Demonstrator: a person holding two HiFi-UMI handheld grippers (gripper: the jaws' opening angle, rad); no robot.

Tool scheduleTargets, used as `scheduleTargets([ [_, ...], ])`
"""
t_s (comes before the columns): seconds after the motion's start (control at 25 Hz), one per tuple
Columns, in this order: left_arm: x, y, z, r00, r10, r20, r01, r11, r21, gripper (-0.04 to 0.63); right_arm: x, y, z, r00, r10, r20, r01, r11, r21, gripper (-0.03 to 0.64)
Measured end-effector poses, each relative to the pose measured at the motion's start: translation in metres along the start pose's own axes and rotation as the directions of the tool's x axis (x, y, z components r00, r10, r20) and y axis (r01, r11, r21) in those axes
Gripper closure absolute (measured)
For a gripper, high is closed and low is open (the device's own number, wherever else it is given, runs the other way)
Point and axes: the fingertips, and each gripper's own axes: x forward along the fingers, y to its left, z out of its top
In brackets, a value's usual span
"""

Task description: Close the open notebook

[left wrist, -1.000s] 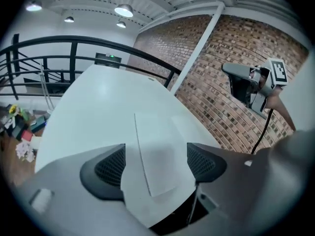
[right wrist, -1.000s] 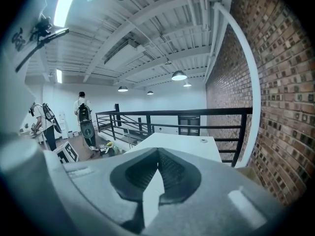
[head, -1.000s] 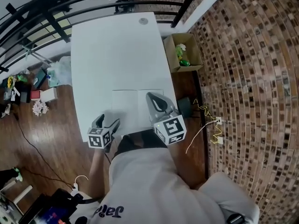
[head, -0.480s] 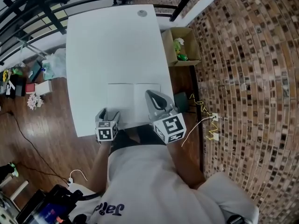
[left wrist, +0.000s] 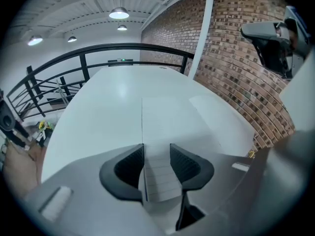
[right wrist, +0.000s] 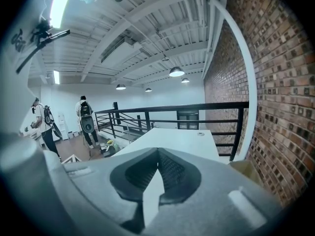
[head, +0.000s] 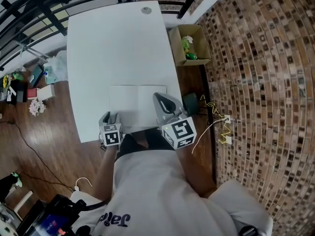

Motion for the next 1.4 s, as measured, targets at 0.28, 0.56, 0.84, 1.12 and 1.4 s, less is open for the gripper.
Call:
scheduleTargets([
  [0.28, -0.001, 0.006, 0.002, 1.0, -0.009, -0.015, 0.008, 0.998, -0.069, 0.467, -0.005, -0.008, 0.003, 1.0, -0.017, 0.011, 0.017, 1.0, 0.015, 0.629],
  [0.56, -0.012, -0.01, 0.023, 0.996, -0.084, 0.035, 0.088, 0.981, -0.171, 0.564, -0.009, -0.01, 0.003, 0.999, -0.026, 0.022, 0.026, 0.999, 0.024, 0.629],
  [0.84, -0.038, -0.008, 0.06, 0.982, -0.119, 0.145, 0.154, 0.952, -0.263, 0.578, -0.017, -0.022, 0.003, 0.997, -0.066, 0.035, 0.065, 0.997, 0.047, 0.629],
  [1.12, -0.064, -0.026, 0.111, 0.953, -0.193, 0.233, 0.254, 0.928, -0.271, 0.578, -0.027, -0.032, 0.0, 0.994, -0.104, 0.043, 0.1, 0.992, 0.075, 0.629],
  [1.4, -0.055, -0.096, 0.153, 0.898, -0.356, 0.26, 0.411, 0.889, -0.202, 0.58, -0.051, -0.06, 0.014, 0.977, -0.196, 0.087, 0.19, 0.979, 0.072, 0.629],
])
